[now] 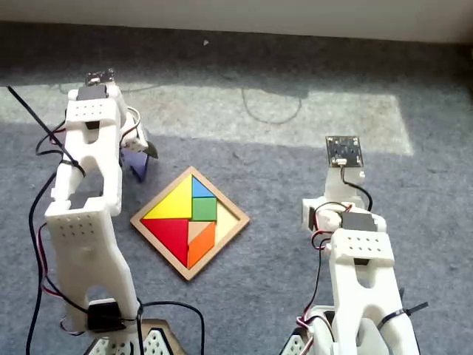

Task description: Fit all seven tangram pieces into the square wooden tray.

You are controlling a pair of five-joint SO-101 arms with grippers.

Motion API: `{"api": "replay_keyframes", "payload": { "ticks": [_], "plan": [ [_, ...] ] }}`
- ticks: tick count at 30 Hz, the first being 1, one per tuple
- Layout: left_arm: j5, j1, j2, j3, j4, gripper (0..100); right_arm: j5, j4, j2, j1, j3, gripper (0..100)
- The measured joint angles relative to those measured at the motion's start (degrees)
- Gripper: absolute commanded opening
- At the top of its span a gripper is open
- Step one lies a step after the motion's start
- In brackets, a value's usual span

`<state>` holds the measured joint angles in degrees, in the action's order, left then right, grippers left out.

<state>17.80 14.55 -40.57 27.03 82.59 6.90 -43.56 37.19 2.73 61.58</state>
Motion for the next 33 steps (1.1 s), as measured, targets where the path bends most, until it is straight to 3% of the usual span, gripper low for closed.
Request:
{"api": "replay_keyframes", "payload": {
  "ticks": [19,27,33],
  "plan": [
    [2.0,-0.2,-4.7,1.7,-3.2,20,0.0,0.0,0.0,0.0,0.0,0.6],
    [1.8,-0.3,-10.8,12.6,4.6,20,0.0,0.0,0.0,0.0,0.0,0.6],
    [-2.6,-0.4,-11.4,14.9,6.5,15,0.0,0.0,0.0,0.0,0.0,0.6]
  ]
}}
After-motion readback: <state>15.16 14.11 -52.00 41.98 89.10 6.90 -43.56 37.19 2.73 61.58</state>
